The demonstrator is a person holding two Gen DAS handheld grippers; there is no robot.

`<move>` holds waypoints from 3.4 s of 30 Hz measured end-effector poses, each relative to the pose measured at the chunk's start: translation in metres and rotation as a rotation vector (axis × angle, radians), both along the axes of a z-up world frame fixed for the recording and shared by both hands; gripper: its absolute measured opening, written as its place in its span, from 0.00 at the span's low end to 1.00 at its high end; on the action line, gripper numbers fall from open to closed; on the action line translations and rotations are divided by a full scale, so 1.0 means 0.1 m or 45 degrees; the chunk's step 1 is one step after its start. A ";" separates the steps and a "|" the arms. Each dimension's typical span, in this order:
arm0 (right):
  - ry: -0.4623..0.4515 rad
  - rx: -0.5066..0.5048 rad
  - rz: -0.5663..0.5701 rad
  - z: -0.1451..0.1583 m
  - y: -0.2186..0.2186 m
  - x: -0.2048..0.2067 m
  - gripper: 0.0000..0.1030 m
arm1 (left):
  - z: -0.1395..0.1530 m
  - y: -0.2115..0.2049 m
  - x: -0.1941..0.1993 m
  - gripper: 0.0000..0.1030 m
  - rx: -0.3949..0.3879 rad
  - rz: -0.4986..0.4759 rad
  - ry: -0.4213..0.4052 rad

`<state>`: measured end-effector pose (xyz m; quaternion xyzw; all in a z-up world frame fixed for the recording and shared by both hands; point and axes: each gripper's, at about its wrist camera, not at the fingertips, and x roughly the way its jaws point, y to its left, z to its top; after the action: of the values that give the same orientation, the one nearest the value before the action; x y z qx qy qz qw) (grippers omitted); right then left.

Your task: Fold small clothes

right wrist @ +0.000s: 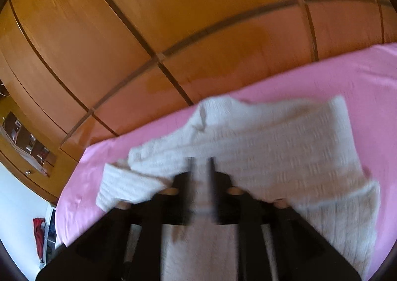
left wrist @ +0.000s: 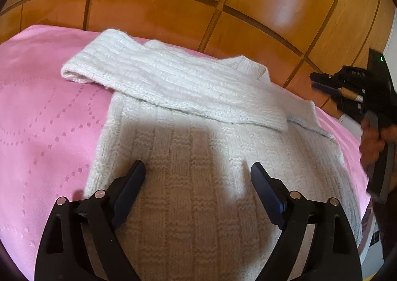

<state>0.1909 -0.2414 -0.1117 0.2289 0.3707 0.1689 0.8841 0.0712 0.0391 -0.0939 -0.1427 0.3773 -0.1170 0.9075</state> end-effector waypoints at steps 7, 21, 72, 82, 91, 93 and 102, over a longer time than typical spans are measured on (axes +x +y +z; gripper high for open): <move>0.166 0.027 0.271 -0.41 0.60 -0.08 0.45 | 0.00 -0.01 0.01 0.83 0.009 0.001 0.001; -0.278 -0.294 0.150 0.80 0.66 0.00 0.06 | 0.00 0.03 0.00 0.84 -0.012 -0.012 -0.003; -0.036 -0.428 -0.113 -0.14 -0.24 -0.04 0.64 | 0.45 0.88 1.52 0.75 -0.284 0.347 0.214; 0.029 -0.456 -0.120 -0.57 -0.26 0.11 0.87 | 0.01 0.96 2.12 0.22 -0.453 0.374 0.400; 0.009 -0.539 -0.109 -0.60 -0.15 0.05 0.95 | 0.19 0.46 1.86 0.17 0.277 0.497 0.208; 0.008 -0.532 -0.107 -0.60 -0.18 0.03 0.96 | 0.39 0.38 1.70 0.32 0.299 0.479 0.080; 0.005 -0.522 -0.104 -0.60 -0.13 0.09 0.97 | 0.75 -0.27 1.34 0.66 0.343 0.205 -0.147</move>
<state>0.2002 -0.2545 -0.1715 0.0595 0.3893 0.0536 0.9176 0.2054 0.0126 -0.0192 -0.0425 0.3242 0.0000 0.9450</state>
